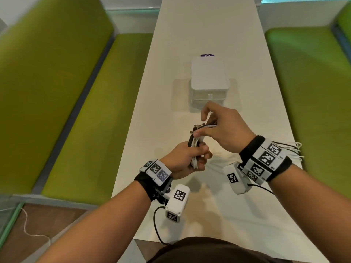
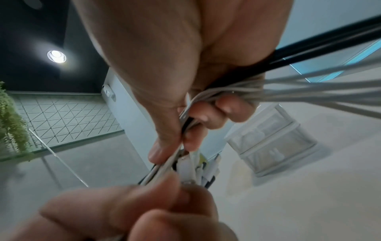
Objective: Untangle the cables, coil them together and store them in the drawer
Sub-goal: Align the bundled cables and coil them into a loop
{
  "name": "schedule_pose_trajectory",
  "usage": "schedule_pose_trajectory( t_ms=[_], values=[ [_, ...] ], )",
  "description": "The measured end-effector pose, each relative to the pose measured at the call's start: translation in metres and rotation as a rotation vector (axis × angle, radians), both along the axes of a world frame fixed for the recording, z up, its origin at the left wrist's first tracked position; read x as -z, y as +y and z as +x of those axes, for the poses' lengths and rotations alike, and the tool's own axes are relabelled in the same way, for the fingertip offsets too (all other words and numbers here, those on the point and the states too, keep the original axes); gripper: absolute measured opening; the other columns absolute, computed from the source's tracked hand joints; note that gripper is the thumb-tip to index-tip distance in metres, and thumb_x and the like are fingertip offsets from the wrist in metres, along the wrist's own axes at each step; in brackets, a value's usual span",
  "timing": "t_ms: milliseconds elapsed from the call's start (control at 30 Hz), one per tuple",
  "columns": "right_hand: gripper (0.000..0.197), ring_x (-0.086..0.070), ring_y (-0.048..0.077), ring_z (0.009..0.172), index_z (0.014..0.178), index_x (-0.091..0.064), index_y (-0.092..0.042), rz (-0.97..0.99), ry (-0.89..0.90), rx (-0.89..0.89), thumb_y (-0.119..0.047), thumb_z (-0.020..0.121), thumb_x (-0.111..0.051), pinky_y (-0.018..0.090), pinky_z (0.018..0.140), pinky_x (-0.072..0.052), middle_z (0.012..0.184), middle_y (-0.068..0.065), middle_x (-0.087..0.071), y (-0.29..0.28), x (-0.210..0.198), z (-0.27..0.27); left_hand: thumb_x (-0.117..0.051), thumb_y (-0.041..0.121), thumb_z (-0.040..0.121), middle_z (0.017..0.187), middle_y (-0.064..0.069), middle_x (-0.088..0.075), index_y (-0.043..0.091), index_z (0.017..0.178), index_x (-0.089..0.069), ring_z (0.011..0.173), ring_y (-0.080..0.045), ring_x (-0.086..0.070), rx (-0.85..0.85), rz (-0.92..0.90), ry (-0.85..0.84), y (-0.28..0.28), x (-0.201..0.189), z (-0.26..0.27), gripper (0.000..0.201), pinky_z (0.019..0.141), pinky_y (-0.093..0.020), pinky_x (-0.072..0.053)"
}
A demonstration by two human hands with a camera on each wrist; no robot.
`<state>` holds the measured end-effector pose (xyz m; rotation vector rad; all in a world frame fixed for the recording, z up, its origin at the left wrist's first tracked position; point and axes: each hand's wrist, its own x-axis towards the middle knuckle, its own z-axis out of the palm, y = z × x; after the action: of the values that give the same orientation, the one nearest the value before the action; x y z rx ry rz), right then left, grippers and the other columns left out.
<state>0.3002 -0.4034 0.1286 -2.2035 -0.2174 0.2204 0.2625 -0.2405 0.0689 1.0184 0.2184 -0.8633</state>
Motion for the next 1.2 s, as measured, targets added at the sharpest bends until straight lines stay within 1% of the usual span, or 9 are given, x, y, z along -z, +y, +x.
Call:
schedule_pose_trajectory(
  t_ms=[133, 233, 333, 600, 700, 800, 900, 1033, 1200],
  values=[
    [0.028, -0.062, 0.015, 0.064, 0.077, -0.065, -0.017, 0.046, -0.039, 0.069, -0.026, 0.07, -0.091, 0.025, 0.059, -0.049, 0.069, 0.003, -0.069, 0.005, 0.002, -0.005, -0.051, 0.01, 0.102, 0.079, -0.01, -0.059, 0.015, 0.082, -0.049, 0.067, -0.021, -0.061, -0.039, -0.026, 0.003, -0.006, 0.003, -0.004, 0.02, 0.058, -0.029, -0.05],
    [0.009, -0.062, 0.008, 0.067, 0.08, -0.071, -0.027, 0.057, -0.095, 0.12, -0.022, 0.081, -0.078, 0.021, 0.066, -0.047, 0.079, -0.006, -0.07, 0.001, 0.004, -0.009, -0.055, 0.03, 0.1, 0.065, 0.001, -0.029, 0.019, 0.076, -0.047, 0.049, -0.008, -0.03, -0.122, -0.07, 0.028, -0.003, -0.002, 0.002, 0.028, 0.039, -0.017, -0.031],
    [0.024, -0.068, 0.017, 0.075, 0.091, -0.076, -0.032, 0.152, -0.055, 0.128, -0.009, 0.086, -0.068, 0.028, 0.076, -0.054, 0.092, -0.007, -0.068, -0.012, 0.007, -0.008, -0.051, 0.042, 0.1, 0.063, 0.003, -0.017, 0.02, 0.072, -0.044, 0.047, -0.006, -0.02, -0.142, -0.094, -0.001, 0.002, -0.009, 0.009, 0.036, 0.035, -0.015, -0.022],
    [0.019, -0.05, 0.013, 0.056, 0.097, -0.077, -0.026, 0.057, -0.038, 0.208, -0.031, 0.101, -0.059, 0.034, 0.065, -0.047, 0.06, 0.0, -0.061, -0.011, 0.028, -0.016, -0.044, 0.045, 0.104, 0.064, 0.002, -0.02, 0.02, 0.075, -0.04, 0.048, -0.009, -0.019, -0.203, -0.082, -0.1, -0.004, -0.012, 0.01, 0.038, 0.038, -0.019, -0.02],
    [0.027, -0.052, 0.011, 0.058, 0.087, -0.065, -0.019, -0.054, -0.042, 0.189, -0.025, 0.106, -0.047, 0.033, 0.064, -0.041, 0.061, -0.006, -0.055, 0.008, 0.024, -0.031, -0.046, 0.048, 0.102, 0.067, 0.0, -0.029, 0.019, 0.078, -0.043, 0.049, -0.012, -0.025, -0.317, -0.081, -0.105, -0.012, -0.008, 0.009, 0.038, 0.044, -0.024, -0.024],
    [0.029, -0.06, 0.004, 0.058, 0.113, -0.063, -0.018, 0.251, 0.073, 0.156, -0.013, 0.109, -0.035, 0.013, 0.061, -0.045, 0.071, -0.003, -0.058, 0.025, 0.018, -0.049, -0.043, 0.048, 0.102, 0.067, -0.005, -0.042, 0.011, 0.089, -0.055, 0.051, -0.016, -0.034, -0.375, -0.053, -0.112, -0.013, -0.01, 0.012, 0.041, 0.049, -0.028, -0.031],
    [0.035, -0.059, 0.004, 0.059, 0.131, -0.06, -0.023, 0.343, 0.109, 0.232, -0.009, 0.107, -0.038, 0.015, 0.061, -0.045, 0.069, 0.001, -0.066, 0.024, 0.025, -0.045, -0.041, 0.047, 0.102, 0.073, -0.01, -0.056, -0.004, 0.116, -0.058, 0.056, -0.018, -0.039, -0.374, -0.026, -0.15, -0.011, -0.011, 0.016, 0.056, 0.056, -0.031, -0.037],
    [0.005, -0.06, 0.022, 0.053, 0.107, -0.052, -0.011, 0.52, 0.214, 0.393, -0.009, 0.103, -0.05, 0.031, 0.051, -0.047, 0.073, 0.017, -0.071, 0.02, 0.027, -0.035, -0.05, 0.054, 0.09, 0.125, -0.015, -0.064, 0.004, 0.137, -0.054, 0.07, -0.022, -0.043, -0.372, -0.071, -0.153, -0.008, -0.011, 0.017, 0.069, 0.07, -0.04, -0.039],
    [0.012, -0.065, 0.034, 0.05, 0.094, -0.067, 0.009, 0.649, 0.326, 0.478, -0.003, 0.093, -0.069, 0.035, 0.048, -0.056, 0.073, 0.028, -0.071, 0.016, 0.02, -0.036, -0.032, 0.052, 0.1, 0.138, -0.015, -0.06, 0.003, 0.135, -0.052, 0.12, -0.031, -0.059, -0.339, -0.093, -0.16, -0.005, -0.014, 0.015, 0.063, 0.105, -0.052, -0.038]
  ],
)
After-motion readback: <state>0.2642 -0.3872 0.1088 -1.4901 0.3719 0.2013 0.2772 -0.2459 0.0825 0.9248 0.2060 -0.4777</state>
